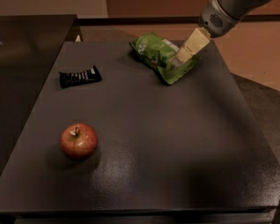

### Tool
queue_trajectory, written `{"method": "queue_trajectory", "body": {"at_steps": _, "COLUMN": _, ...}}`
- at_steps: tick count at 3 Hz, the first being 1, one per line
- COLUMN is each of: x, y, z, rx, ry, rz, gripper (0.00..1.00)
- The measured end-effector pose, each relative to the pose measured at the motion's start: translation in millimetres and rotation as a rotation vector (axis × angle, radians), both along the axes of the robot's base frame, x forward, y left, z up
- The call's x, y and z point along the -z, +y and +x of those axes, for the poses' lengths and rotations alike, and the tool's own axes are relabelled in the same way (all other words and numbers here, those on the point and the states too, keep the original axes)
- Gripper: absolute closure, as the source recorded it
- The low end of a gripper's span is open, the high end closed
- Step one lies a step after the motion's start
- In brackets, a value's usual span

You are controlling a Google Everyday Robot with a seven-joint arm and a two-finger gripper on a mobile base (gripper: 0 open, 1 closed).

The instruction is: Move green rice chip bag near apple

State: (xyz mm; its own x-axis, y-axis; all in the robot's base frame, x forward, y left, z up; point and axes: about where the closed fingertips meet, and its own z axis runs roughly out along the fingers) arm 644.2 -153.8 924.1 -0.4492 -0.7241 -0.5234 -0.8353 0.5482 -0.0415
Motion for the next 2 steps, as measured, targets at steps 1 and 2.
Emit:
{"method": "queue_trajectory", "body": {"at_steps": 1, "x": 17.1, "y": 13.9, "z": 20.8, "rx": 0.038, "ry": 0.037, "rz": 0.038, "gripper": 0.00}}
{"method": "queue_trajectory", "body": {"at_steps": 2, "x": 30.8, "y": 22.2, "z": 35.3, "rx": 0.074, "ry": 0.056, "rz": 0.048, "gripper": 0.00}}
